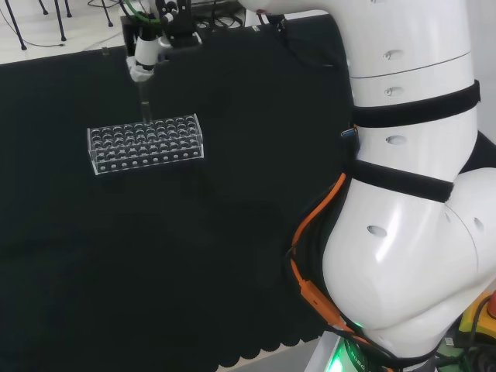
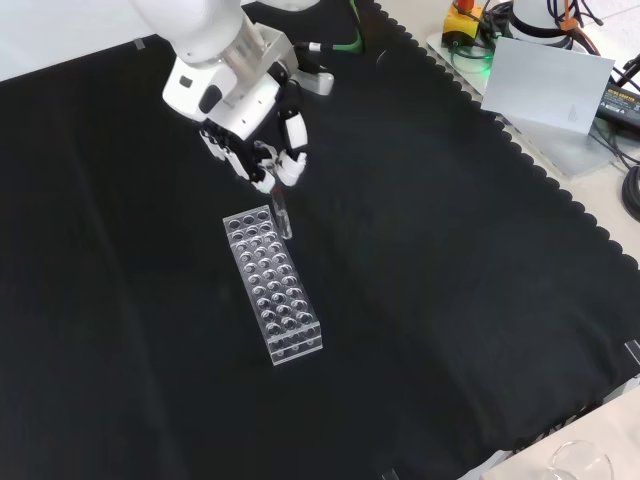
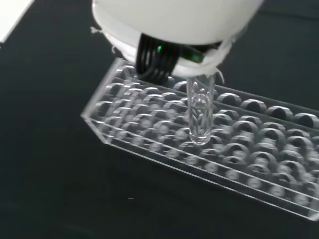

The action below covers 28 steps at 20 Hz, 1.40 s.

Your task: Shake the test tube.

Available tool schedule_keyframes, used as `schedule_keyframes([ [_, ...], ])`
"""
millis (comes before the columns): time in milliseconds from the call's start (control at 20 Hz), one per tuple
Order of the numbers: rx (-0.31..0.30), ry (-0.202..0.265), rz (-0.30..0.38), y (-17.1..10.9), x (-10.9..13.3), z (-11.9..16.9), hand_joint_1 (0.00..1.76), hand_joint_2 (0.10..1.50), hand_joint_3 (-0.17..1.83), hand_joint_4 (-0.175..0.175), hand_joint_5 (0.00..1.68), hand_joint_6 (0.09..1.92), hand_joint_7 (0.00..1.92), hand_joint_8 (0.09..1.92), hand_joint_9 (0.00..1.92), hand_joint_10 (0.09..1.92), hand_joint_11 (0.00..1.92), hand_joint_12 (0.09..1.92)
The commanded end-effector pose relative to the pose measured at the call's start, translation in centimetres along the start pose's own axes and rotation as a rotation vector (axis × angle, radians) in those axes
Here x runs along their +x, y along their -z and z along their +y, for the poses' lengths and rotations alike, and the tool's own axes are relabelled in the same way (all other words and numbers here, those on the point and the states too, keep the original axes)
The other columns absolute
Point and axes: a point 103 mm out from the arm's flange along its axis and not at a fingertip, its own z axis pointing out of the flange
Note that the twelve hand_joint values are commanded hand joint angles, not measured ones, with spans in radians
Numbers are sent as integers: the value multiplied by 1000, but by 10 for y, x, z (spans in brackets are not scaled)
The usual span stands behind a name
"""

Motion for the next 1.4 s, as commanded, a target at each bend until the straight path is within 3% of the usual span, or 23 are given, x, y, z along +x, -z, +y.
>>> schedule_keyframes([
  [50,-110,-149,-19,47,9,20,1248,526,764,-175,1521,235,1798,458,1619,735,1375,984],
  [200,-162,-94,59,48,14,14,1248,526,763,-175,1521,234,1798,458,1619,735,1375,985],
  [400,-164,-2,149,51,51,19,1248,526,763,-175,1522,232,1799,458,1619,735,1375,986],
  [600,-157,79,166,54,89,28,1248,526,763,-175,1522,231,1800,457,1619,735,1375,988],
  [750,-148,83,149,50,99,32,1248,526,763,-175,1523,229,1800,457,1620,735,1374,989],
  [950,-157,-14,90,49,68,31,1249,526,763,-175,1524,228,1801,456,1620,735,1373,991],
  [1100,-165,-140,60,49,18,20,1249,526,762,-175,1524,227,1801,456,1620,734,1372,992],
  [1250,-185,-228,70,50,-39,-3,1249,526,762,-175,1525,226,1801,456,1620,734,1370,993],
  [1400,-183,-364,47,50,-91,-33,1249,526,762,-175,1525,225,1801,455,1620,734,1369,994],
])
